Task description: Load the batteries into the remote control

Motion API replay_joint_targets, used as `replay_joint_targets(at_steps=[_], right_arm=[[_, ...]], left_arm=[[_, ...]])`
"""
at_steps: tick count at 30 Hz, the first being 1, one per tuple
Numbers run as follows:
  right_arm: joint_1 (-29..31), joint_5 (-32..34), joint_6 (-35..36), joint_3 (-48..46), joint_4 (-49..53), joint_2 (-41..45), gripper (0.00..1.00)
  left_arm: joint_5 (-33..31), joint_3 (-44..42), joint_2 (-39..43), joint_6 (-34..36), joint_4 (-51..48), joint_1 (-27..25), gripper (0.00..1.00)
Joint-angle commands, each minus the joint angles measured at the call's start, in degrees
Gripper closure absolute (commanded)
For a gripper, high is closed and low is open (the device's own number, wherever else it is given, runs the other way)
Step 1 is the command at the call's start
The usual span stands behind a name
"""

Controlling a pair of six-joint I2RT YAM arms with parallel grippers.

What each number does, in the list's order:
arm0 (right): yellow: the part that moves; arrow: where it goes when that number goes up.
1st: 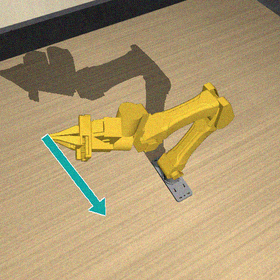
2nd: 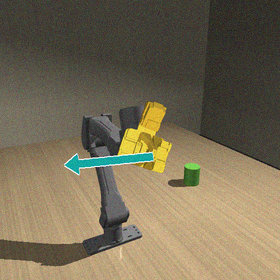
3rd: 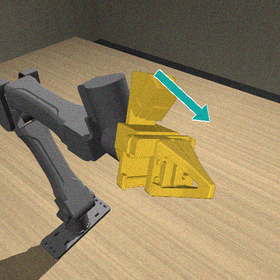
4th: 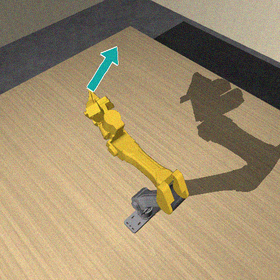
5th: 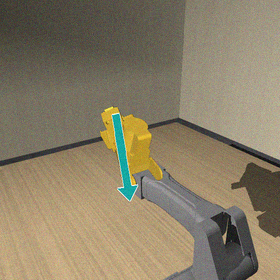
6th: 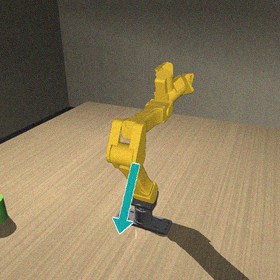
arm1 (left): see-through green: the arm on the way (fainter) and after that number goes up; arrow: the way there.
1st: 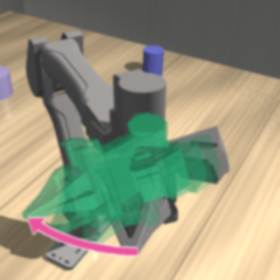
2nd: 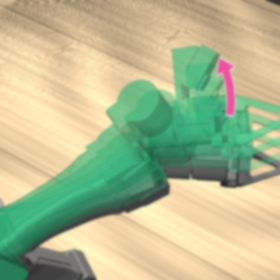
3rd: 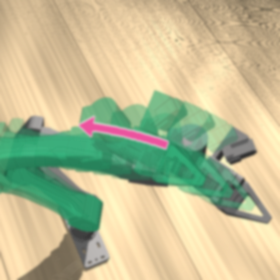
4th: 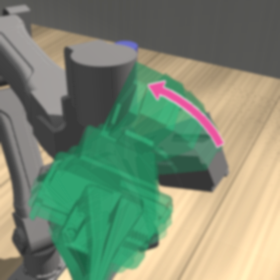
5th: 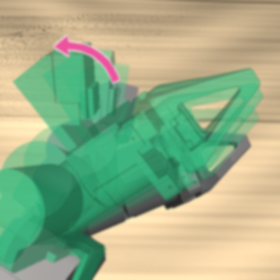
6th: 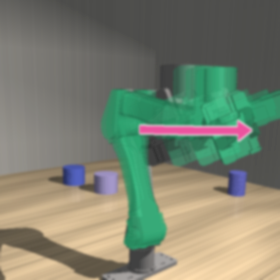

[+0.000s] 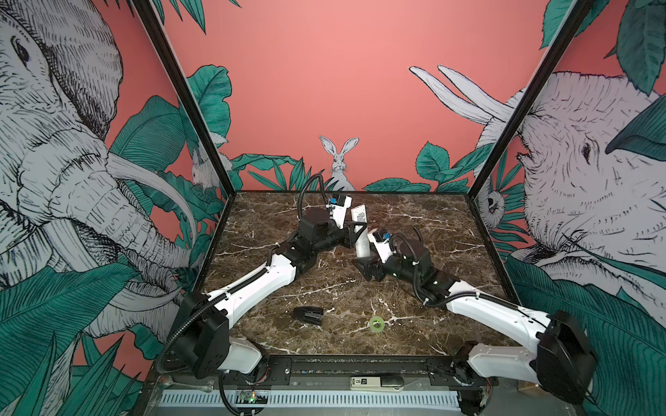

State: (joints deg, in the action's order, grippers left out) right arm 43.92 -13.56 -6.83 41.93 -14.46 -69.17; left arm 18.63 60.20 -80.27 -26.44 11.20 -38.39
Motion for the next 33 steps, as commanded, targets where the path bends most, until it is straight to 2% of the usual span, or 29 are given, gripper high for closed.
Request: replay_joint_targets(at_steps=[1,6,13,18,23,33], right_arm=[[0.72,-3.29,7.93,-1.13,1.13,3.8,0.03],[1.01,-8.07,16.1,-6.05,1.09,11.63,0.0],[1.79,-8.77,26.14,-2.36,12.84,14.67,0.0],[2.42,-9.61,28.08,0.52,13.56,12.25,0.0],[4.32,-7.11,31.67,4.12,15.87,8.16,0.0],[5.12,-5.33,32.21,5.55,15.08,4.6,0.03]], left_arm=[[2.52,1.64,2.24,0.57,-3.77,1.47,1.0],[7.56,3.95,1.34,1.53,-11.27,3.66,1.0],[14.14,4.74,1.69,3.63,-16.65,4.47,1.0],[17.78,3.9,2.48,3.38,-16.38,4.51,1.0],[20.35,3.25,2.72,2.3,-14.72,4.49,1.0],[23.5,2.69,2.5,0.96,-12.82,4.48,1.0]])
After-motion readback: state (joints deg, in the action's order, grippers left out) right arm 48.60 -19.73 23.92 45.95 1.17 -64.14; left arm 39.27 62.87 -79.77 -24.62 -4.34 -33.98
